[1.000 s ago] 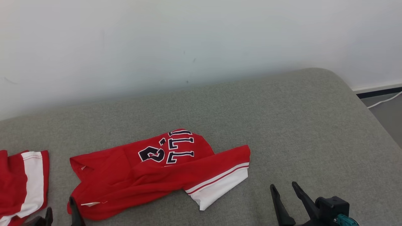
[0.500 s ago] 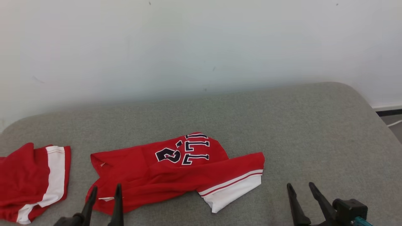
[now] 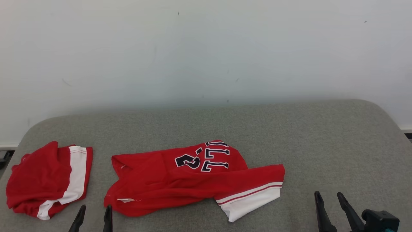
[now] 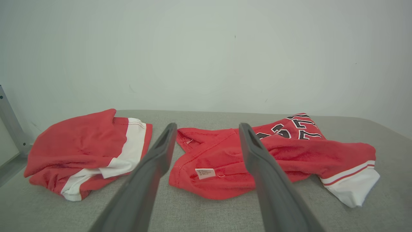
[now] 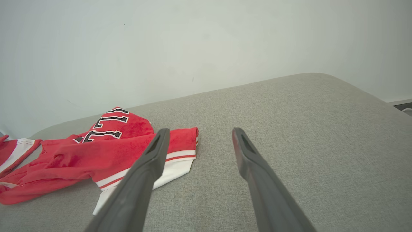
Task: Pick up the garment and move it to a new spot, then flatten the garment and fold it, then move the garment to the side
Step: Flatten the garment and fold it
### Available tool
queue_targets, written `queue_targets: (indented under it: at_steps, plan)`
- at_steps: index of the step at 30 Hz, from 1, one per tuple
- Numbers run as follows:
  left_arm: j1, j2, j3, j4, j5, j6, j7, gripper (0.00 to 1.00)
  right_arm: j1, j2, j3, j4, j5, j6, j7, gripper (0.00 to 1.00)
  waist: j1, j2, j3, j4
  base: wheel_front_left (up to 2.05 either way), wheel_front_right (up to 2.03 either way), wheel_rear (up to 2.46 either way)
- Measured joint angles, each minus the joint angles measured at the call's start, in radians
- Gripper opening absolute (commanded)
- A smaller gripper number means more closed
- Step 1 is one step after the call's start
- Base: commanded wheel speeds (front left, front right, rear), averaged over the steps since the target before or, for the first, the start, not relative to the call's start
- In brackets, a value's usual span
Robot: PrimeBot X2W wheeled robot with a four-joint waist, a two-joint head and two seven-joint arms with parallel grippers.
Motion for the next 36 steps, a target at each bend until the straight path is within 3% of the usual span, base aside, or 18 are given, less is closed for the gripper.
queue_targets:
  at_steps: [10, 36]
  plan:
    - [0.068, 0.016, 0.028, -0.020, -0.010, 0.014, 0.052, 1.00, -0.001, -0.002, 0.020, 0.005, 0.001, 0.000, 0.002, 1.00, 0.0000, 0.0000, -0.005, 0.048, 0.00, 0.00, 0.00]
    - [0.069, 0.009, 0.026, -0.078, -0.041, 0.016, 0.123, 1.00, -0.013, 0.002, 0.049, 0.020, -0.002, 0.000, 0.019, 1.00, 0.0000, 0.0001, 0.016, 0.031, 0.00, 0.00, 0.00]
